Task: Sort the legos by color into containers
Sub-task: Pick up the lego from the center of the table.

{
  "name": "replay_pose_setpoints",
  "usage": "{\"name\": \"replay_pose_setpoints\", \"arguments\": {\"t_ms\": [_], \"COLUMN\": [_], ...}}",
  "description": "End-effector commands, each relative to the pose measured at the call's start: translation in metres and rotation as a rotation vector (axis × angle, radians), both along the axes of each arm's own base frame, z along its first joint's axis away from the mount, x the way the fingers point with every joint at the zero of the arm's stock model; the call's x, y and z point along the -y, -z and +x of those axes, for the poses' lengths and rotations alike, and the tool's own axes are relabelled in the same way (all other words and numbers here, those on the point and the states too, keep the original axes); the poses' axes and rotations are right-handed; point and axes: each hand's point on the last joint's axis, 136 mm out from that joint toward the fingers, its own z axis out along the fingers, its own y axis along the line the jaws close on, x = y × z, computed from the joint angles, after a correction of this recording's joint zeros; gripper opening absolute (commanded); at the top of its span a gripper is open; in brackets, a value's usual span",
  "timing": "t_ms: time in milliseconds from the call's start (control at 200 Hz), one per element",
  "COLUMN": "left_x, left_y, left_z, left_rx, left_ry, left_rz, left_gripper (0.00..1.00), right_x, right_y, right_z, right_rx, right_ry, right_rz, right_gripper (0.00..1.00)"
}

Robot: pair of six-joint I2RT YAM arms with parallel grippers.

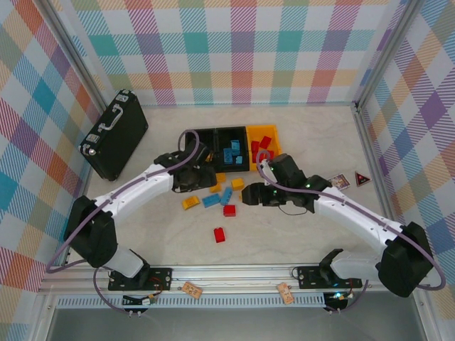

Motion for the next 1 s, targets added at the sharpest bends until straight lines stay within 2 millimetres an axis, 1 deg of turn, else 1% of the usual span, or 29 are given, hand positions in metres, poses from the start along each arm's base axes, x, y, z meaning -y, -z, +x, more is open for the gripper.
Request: {"name": "replay_pose_setpoints", "arguments": {"t_ms": [0,125,225,330,520,640,840,990], "left_x": [-0.021,-0.036,-0.043,-0.05,-0.05,-0.048,-0.052,-0.051], "left_y": [0.006,0.023,0.036,0.05,0.069,0.077,0.093,0.108], "left_z": [-0.005,-0.015,-0.02,-0.023,-0.023,-0.018,-0.011,-0.011], "left_rx": [0.015,-0.017,-0.039,-0.062,-0.089,-0.096,-0.113,-0.144], "left_ry": [-0.095,-0.141,-0.158,-0.179,-0.189,-0.191,-0.211,-0.214], "left_rz": [0.025,0.063,0.086,0.115,0.121,0.124,0.148,0.157], "left_gripper": [0.76,0.8,0.81,0.83,0.84,0.84,0.84,0.83], "right_x": [-0.021,-0.031,-0.038,-0.042,-0.044,-0.043,-0.044,-0.043], "right_y": [-0.009,-0.005,-0.005,-0.004,-0.001,-0.001,0.002,0.005], "right_z": [-0.003,-0.005,-0.006,-0.007,-0.007,-0.007,-0.007,-0.007], "right_rx": [0.031,0.024,0.035,0.034,0.028,0.026,0.02,0.014], "right_ry": [-0.078,-0.097,-0.109,-0.112,-0.111,-0.109,-0.102,-0.097], "right_rz": [0.038,0.038,0.046,0.044,0.04,0.037,0.038,0.035], "right_gripper": [0.62,0.62,0.63,0.65,0.65,0.64,0.64,0.64]}}
